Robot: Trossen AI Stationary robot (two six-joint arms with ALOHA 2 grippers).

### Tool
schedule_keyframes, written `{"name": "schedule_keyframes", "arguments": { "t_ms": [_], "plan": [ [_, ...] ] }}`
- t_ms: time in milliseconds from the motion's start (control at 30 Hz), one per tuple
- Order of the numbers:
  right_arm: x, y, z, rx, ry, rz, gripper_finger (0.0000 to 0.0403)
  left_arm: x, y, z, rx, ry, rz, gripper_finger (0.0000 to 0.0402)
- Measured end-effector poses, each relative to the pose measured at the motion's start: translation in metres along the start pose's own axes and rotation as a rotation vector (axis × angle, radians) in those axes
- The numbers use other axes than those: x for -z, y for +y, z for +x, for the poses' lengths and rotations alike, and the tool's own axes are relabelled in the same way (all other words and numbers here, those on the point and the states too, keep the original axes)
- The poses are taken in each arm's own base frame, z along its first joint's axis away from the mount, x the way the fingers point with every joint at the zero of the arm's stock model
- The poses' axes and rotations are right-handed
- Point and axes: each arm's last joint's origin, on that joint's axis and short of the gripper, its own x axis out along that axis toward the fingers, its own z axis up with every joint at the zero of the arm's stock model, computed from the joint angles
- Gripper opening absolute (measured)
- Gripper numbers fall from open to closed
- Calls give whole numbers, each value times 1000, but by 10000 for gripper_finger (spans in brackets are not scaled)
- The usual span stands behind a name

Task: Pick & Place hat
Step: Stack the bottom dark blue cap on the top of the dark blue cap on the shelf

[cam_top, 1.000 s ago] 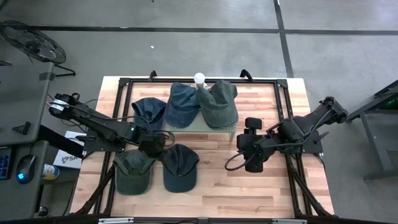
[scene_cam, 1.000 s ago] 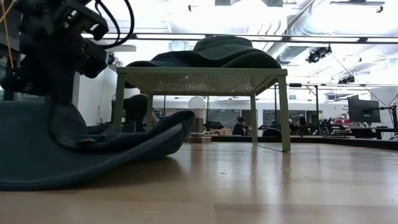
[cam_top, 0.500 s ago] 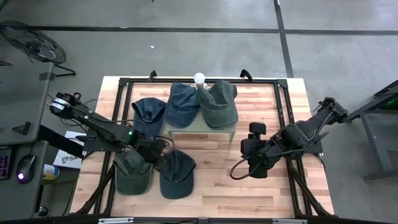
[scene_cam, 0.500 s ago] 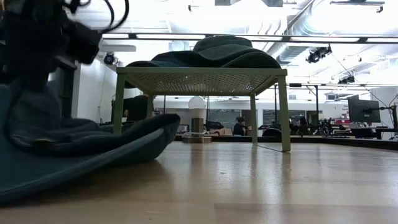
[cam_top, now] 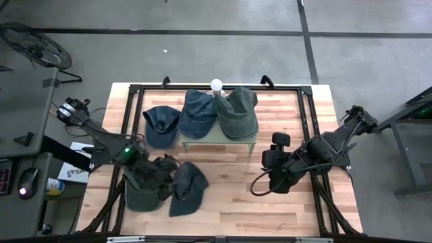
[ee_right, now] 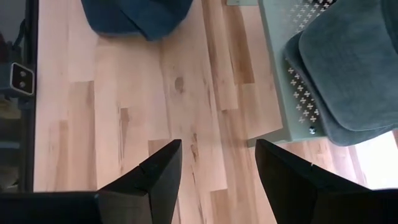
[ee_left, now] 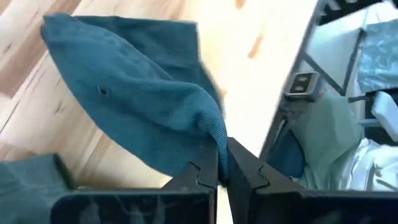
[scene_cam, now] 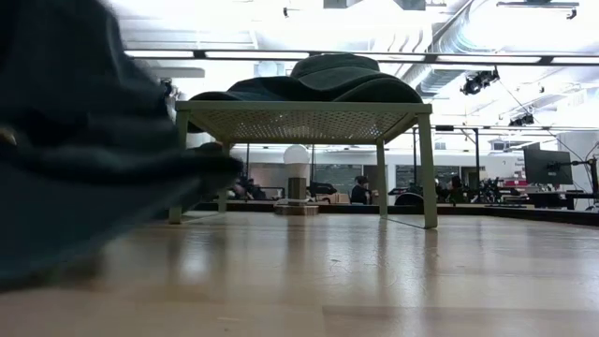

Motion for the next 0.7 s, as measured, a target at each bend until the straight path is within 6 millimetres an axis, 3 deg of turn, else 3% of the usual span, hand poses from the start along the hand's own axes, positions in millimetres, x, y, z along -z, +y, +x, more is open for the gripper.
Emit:
{"name": "schedule_keyframes", "arguments": {
  "t_ms": [400,700],
  "plan": [
    [-7,3,0,-17,-75,47,197,6,-52,-49,102,-305,325,5],
    [-16,17,11,-39,-130,-177,197,6,-67,-59,151,-420,626,5]
  ]
}}
